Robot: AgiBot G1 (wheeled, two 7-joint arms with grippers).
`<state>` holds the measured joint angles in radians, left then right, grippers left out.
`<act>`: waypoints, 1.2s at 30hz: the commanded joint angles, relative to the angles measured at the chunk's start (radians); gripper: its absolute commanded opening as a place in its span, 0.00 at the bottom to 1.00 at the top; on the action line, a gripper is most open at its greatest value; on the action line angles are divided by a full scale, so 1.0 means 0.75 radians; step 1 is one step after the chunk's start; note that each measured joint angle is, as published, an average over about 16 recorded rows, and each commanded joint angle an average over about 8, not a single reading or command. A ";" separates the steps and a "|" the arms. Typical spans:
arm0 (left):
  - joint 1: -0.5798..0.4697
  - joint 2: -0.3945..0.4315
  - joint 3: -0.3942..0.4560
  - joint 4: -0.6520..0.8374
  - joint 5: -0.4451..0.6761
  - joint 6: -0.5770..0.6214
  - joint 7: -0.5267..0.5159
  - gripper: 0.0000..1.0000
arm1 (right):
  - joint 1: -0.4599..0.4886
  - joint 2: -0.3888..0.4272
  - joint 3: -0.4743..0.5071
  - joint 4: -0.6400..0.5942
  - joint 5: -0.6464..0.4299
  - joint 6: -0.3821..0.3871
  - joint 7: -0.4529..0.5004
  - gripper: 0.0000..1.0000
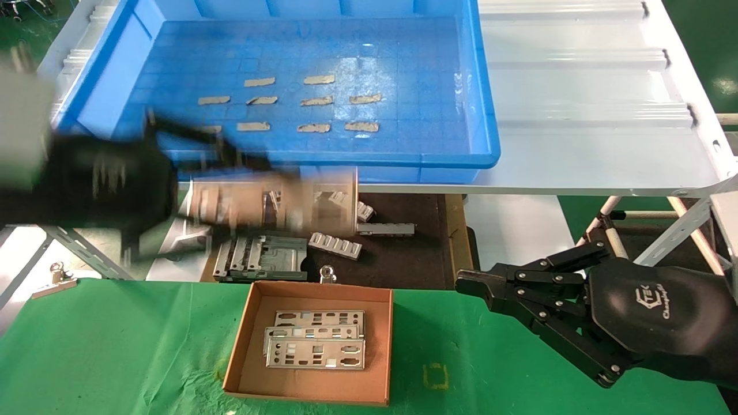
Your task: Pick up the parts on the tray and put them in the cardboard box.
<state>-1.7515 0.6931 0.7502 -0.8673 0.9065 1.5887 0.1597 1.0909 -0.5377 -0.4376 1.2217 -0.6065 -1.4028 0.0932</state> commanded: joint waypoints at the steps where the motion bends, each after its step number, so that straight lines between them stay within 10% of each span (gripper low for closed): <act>1: 0.036 -0.054 0.062 -0.111 -0.040 -0.004 0.002 0.00 | 0.000 0.000 0.000 0.000 0.000 0.000 0.000 0.00; 28: 0.331 0.365 0.321 0.250 0.383 -0.466 0.343 0.01 | 0.000 0.000 0.000 0.000 0.000 0.000 0.000 0.00; 30: 0.330 0.382 0.321 0.285 0.381 -0.462 0.358 0.08 | 0.000 0.000 0.000 0.000 0.000 0.000 0.000 0.00; 36: 0.325 0.422 0.327 0.380 0.386 -0.458 0.386 0.81 | 0.000 0.000 0.000 0.000 0.000 0.000 0.000 0.00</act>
<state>-1.5072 1.0064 0.9949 -0.5868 1.1954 1.2479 0.4482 1.0909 -0.5377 -0.4376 1.2217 -0.6065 -1.4028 0.0932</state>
